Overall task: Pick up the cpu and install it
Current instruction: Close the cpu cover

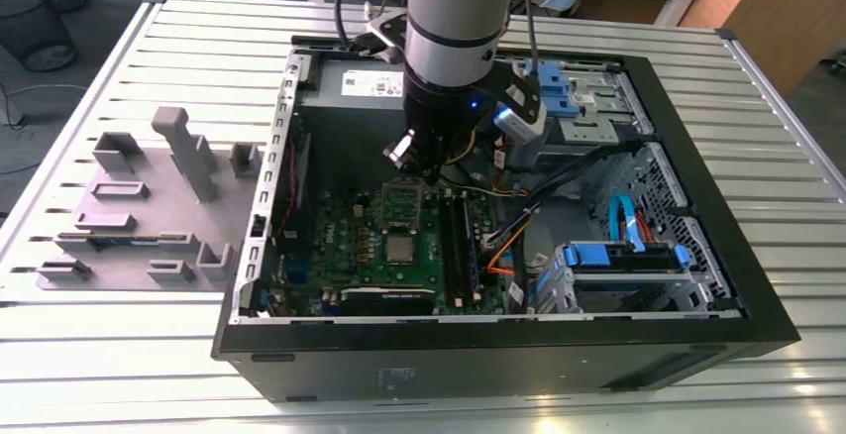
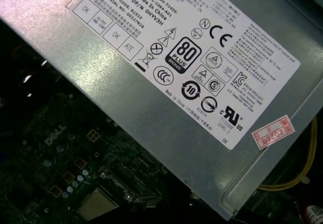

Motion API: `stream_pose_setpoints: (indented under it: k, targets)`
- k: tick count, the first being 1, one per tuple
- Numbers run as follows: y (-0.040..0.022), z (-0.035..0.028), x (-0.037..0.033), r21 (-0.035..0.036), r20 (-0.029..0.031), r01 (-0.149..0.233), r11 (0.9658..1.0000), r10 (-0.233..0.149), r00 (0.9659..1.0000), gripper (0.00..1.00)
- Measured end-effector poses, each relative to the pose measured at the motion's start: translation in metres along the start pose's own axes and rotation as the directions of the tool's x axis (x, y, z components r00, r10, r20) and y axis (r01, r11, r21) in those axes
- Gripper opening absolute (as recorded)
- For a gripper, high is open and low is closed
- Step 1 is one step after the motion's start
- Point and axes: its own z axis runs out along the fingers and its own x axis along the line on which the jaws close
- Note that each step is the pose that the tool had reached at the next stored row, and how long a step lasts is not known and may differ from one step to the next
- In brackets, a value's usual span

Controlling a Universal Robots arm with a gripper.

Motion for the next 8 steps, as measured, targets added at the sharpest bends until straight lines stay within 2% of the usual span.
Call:
stream_pose_setpoints:
  k: [8]
  targets:
    - [0.0, -0.0015, 0.0, -0.0012, -0.0013, 0.025, 0.9997, -0.025, 0.9997, 0.11]
